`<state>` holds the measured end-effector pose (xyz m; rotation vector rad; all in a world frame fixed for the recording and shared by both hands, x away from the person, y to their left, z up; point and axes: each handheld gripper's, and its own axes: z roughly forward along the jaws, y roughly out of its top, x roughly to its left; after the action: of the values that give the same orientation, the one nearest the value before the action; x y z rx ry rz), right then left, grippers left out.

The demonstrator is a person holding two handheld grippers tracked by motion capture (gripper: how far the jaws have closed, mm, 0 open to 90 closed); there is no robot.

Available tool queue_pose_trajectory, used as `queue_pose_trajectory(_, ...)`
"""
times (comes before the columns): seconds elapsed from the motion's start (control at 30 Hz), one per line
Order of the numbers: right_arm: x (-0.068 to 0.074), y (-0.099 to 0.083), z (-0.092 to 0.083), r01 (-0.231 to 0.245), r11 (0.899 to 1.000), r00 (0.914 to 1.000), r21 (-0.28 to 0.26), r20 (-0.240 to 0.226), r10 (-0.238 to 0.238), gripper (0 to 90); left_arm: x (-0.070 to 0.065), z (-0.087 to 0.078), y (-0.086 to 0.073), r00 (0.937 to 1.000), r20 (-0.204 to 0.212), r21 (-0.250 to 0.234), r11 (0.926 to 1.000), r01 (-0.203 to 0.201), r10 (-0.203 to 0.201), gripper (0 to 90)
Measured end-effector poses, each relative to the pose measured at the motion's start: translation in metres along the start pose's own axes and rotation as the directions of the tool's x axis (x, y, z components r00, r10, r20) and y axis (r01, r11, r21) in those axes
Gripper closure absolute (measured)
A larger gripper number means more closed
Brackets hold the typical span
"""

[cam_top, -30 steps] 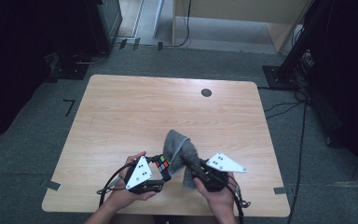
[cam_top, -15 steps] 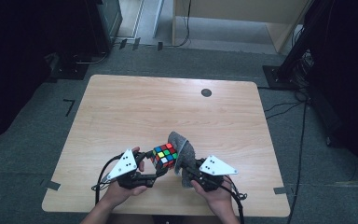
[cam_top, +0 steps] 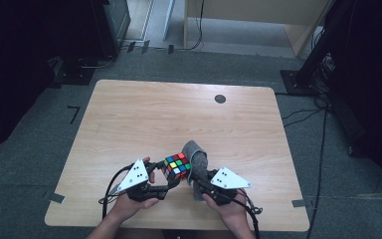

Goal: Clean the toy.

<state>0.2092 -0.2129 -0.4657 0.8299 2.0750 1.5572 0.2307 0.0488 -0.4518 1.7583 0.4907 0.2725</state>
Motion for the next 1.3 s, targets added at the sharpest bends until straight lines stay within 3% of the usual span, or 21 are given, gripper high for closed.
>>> queue_pose_trajectory(0.07, 0.003, -0.004, 0.007, 0.002, 0.998, 0.9999, 0.067, -0.014, -0.001, 76.2, 0.001, -0.001, 0.0, 1.0, -0.003, -0.01, 0.9999, 0.006, -0.006, 34.5)
queue_pose_trajectory(0.1, 0.004, -0.005, 0.008, 0.009, 0.997, 0.9998, 0.071, -0.017, -0.008, 76.3, 0.001, -0.002, 0.0, 1.0, -0.001, -0.013, 0.9999, 0.005, -0.005, 34.5)
queue_pose_trajectory(0.17, 0.004, -0.001, 0.005, 0.011, 0.998, 0.9999, 0.059, -0.007, -0.01, 76.2, 0.002, -0.002, 0.0, 1.0, -0.004, -0.013, 0.9999, 0.006, -0.006, 34.5)
queue_pose_trajectory(0.23, 0.001, 0.006, -0.002, -0.006, 1.0, 0.9999, 0.004, 0.01, 0.006, 76.2, 0.003, -0.001, -0.001, 0.9999, -0.009, -0.002, 1.0, 0.009, -0.009, 34.5)
queue_pose_trajectory(0.3, 0.001, 0.011, -0.008, 0.008, 0.999, 0.9995, -0.046, 0.031, -0.007, 76.3, 0.003, -0.001, -0.002, 0.9998, -0.005, -0.006, 0.9998, 0.021, -0.021, 34.5)
queue_pose_trajectory(0.4, 0.003, 0.008, -0.006, 0.024, 0.999, 0.9992, -0.043, 0.032, -0.022, 76.4, 0.004, -0.002, 0.0, 0.9996, -0.007, -0.01, 0.9996, 0.027, -0.027, 34.5)
queue_pose_trajectory(0.6, 0.006, -0.001, 0.005, 0.041, 0.999, 0.9992, 0.02, -0.002, -0.041, 76.4, 0.006, -0.004, 0.001, 0.9989, 0.005, -0.022, 0.9987, 0.046, -0.046, 34.5)
queue_pose_trajectory(0.8, 0.0, 0.011, -0.01, 0.037, 0.997, 0.999, -0.073, 0.029, -0.035, 76.5, 0.002, -0.001, -0.001, 0.9987, 0.04, -0.021, 0.9992, 0.033, -0.032, 34.5)
queue_pose_trajectory(1.0, 0.005, 0.0, 0.002, 0.071, 0.997, 0.9973, 0.0, -0.017, -0.071, 76.8, 0.007, -0.005, 0.001, 0.9982, 0.035, -0.027, 0.9984, 0.05, -0.049, 34.5)
queue_pose_trajectory(1.07, 0.005, 0.002, 0.0, 0.08, 0.997, 0.9966, -0.008, -0.017, -0.08, 76.6, 0.008, -0.006, 0.0, 0.9978, 0.043, -0.034, 0.998, 0.053, -0.051, 34.5)
queue_pose_trajectory(1.2, 0.002, 0.009, -0.008, 0.054, 0.995, 0.9986, -0.079, 0.0, -0.054, 76.6, 0.009, -0.005, -0.001, 0.9975, 0.05, -0.031, 0.9982, 0.052, -0.05, 34.5)
queue_pose_trajectory(1.3, 0.003, 0.005, -0.004, 0.068, 0.996, 0.9973, -0.05, -0.026, -0.069, 76.6, 0.01, -0.006, 0.0, 0.9964, 0.048, -0.042, 0.9965, 0.072, -0.07, 34.5)
